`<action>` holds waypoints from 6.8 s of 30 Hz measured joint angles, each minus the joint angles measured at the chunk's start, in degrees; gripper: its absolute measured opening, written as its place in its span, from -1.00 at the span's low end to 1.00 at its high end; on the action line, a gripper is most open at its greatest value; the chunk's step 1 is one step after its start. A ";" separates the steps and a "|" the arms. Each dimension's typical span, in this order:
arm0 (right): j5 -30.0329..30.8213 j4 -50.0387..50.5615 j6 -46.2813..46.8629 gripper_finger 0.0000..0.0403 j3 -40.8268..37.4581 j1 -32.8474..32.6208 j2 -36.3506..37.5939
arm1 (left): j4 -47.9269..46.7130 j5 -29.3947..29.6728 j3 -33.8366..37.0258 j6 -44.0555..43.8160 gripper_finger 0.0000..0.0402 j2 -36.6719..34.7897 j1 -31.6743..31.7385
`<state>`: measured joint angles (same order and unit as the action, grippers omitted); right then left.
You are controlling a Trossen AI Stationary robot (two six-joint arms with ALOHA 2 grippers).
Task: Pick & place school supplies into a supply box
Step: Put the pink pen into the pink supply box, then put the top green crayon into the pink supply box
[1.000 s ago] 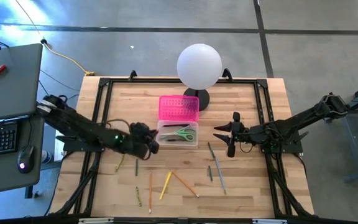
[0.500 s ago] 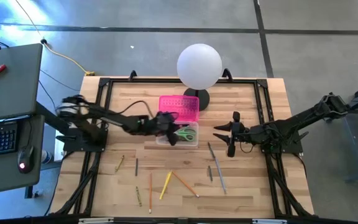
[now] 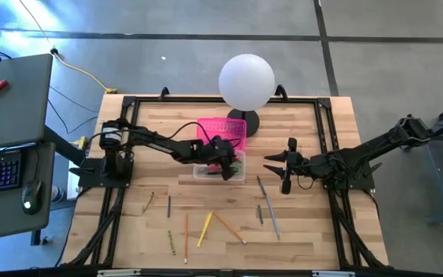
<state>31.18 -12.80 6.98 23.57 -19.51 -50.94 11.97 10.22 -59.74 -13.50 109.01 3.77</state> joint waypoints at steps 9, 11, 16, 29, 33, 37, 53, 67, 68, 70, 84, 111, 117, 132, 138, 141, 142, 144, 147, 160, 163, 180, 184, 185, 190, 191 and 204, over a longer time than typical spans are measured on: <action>-0.05 0.03 0.00 -0.44 0.00 0.00 0.00 | -6.41 2.21 -2.88 1.31 -0.28 -0.02 0.00; -0.06 0.04 0.00 -0.44 0.00 0.00 0.00 | -8.71 0.68 -4.25 1.27 -0.27 -0.60 -0.01; -0.06 0.57 0.04 -0.44 0.00 0.00 0.00 | -20.61 -2.62 -11.59 1.27 -0.30 -1.43 -0.02; -0.02 7.75 4.29 -0.44 0.00 0.00 0.00 | -69.41 -3.16 -42.00 1.28 -0.34 -1.58 -0.03; -2.82 11.28 7.37 -0.44 1.31 -0.02 0.00 | -81.55 2.37 -49.47 -1.92 -0.34 -1.66 -0.48; -1.64 23.48 13.57 -0.47 6.90 -0.04 0.00 | -88.92 11.78 -54.24 -6.36 -0.34 -1.87 -1.53; 2.84 36.40 25.96 -0.59 11.93 -6.37 -0.50 | -101.65 33.50 -44.33 -40.54 -0.33 -8.46 -20.84; 5.32 36.60 24.85 -0.59 11.93 -8.76 -0.50 | -99.04 30.18 -3.47 -93.59 -0.33 -19.93 -42.84; 5.57 36.58 24.65 -0.59 11.93 -8.75 -0.50 | -97.10 30.27 -2.10 -94.85 -0.33 -20.17 -44.42; 6.14 36.57 24.56 -0.59 11.93 -8.74 -0.50 | -94.09 30.36 0.97 -99.03 -0.33 -20.56 -48.10; 8.15 36.58 22.58 -0.59 11.93 -8.74 -0.50 | -86.24 30.53 8.61 -121.93 -0.33 -21.42 -72.83; 8.11 36.98 22.56 -0.59 11.93 -8.74 -0.50 | -65.65 22.84 21.21 -116.81 -0.33 -21.22 -66.66; 8.12 36.96 22.58 -0.59 11.93 -8.74 -0.50 | -59.74 19.89 24.72 -116.78 -0.33 -21.38 -66.81; 9.42 36.94 22.57 -0.59 11.93 -8.72 -0.50 | -59.79 23.61 25.15 -116.83 -0.45 -16.37 -66.84; 9.46 36.96 22.56 -0.59 11.93 -8.72 -0.50 | -60.00 26.10 25.26 -117.29 -0.79 -15.80 -66.77; 10.32 36.96 22.53 -0.59 11.93 -8.72 -0.50 | -59.98 28.01 25.32 -117.36 -0.91 -15.74 -66.73; 10.69 36.96 22.50 -0.59 11.93 -8.72 -0.50 | -59.91 29.14 25.48 -117.70 -0.92 -15.67 -66.68; 11.08 36.95 21.85 -0.59 11.93 -8.70 -0.50 | -60.09 31.65 25.58 -118.95 -0.92 -15.52 -66.57; 11.12 36.94 21.09 -0.59 11.93 -8.70 -0.50 | -60.54 35.42 25.54 -120.71 -0.84 -15.54 -64.50; 11.20 36.96 21.01 -0.59 11.93 -8.64 -0.50 | -51.74 53.03 25.15 -107.74 -0.82 -15.82 -46.14; 11.34 36.94 20.28 -0.59 11.93 -8.64 -0.50 | -48.55 59.80 23.06 -101.25 -0.78 -15.85 -42.11; 14.92 36.92 16.94 -0.59 11.93 -8.61 -0.50 | -20.02 35.78 7.79 -35.90 -0.78 -15.89 -17.37; 13.65 36.92 16.94 -0.59 11.93 -8.61 -0.50 | -17.30 26.99 7.79 -23.19 -0.79 -15.89 -11.71; 13.45 36.92 16.94 -0.59 11.93 -8.61 -0.50 | -17.37 24.66 7.79 -21.87 -0.79 -15.89 -10.32; 13.44 36.90 16.94 -0.59 11.93 -8.61 -0.50 | -18.12 16.89 7.84 -20.73 -0.75 -13.75 -5.21; 13.44 36.90 16.94 -0.59 11.93 -8.61 -0.49 | -17.92 16.15 7.84 -20.52 -0.74 -12.96 -4.58; 13.50 36.88 16.94 -0.59 11.93 -8.61 -0.50 | -14.62 12.96 7.79 -19.48 -0.67 -5.90 -2.64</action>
<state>44.68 24.09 23.92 35.51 -28.12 -51.44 -2.65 23.18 -51.95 -32.97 103.11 1.13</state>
